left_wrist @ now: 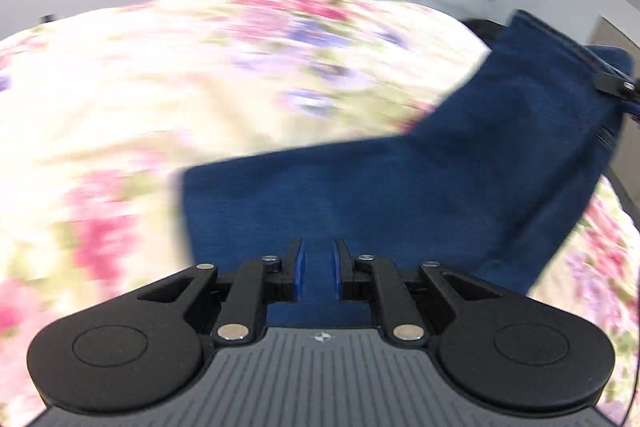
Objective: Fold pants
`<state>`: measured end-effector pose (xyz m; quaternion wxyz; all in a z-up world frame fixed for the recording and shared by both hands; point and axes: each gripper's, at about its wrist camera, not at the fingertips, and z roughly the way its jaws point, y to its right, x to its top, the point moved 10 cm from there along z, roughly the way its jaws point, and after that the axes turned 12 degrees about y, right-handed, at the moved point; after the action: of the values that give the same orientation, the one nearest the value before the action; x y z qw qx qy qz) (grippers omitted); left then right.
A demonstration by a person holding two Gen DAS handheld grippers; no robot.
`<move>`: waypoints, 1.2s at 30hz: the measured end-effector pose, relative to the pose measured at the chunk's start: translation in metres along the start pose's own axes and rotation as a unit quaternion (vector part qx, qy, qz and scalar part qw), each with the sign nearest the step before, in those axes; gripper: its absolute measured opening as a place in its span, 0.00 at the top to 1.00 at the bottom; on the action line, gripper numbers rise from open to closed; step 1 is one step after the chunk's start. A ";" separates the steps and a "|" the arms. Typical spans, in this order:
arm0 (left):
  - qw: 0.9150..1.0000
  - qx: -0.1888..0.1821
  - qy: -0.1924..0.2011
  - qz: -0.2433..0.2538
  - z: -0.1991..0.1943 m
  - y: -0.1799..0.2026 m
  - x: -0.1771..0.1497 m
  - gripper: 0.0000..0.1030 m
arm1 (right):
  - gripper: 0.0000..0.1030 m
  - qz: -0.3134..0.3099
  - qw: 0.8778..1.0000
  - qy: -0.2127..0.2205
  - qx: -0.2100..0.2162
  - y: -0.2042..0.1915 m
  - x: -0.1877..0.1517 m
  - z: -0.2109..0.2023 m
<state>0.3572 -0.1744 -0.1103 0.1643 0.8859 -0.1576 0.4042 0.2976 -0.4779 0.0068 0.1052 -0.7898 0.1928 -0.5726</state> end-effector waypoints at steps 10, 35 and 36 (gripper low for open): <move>0.998 0.043 0.001 -0.037 -0.044 -0.098 -0.017 0.86 | 0.85 -0.032 0.991 -0.086 0.092 -0.154 -0.098 0.031; 0.954 -0.085 0.015 -0.286 0.011 -0.103 -0.006 0.48 | 0.59 -0.138 0.962 -0.205 0.120 -0.192 -0.197 0.050; 0.949 -0.091 0.013 -0.300 0.020 -0.103 -0.005 0.48 | 0.59 -0.151 0.964 -0.191 0.107 -0.185 -0.188 0.057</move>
<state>0.4096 -0.0896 -0.1433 0.3595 0.8685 0.0819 0.3314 0.3346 -0.2337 -0.1019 0.1360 -0.8887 -0.0149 -0.4377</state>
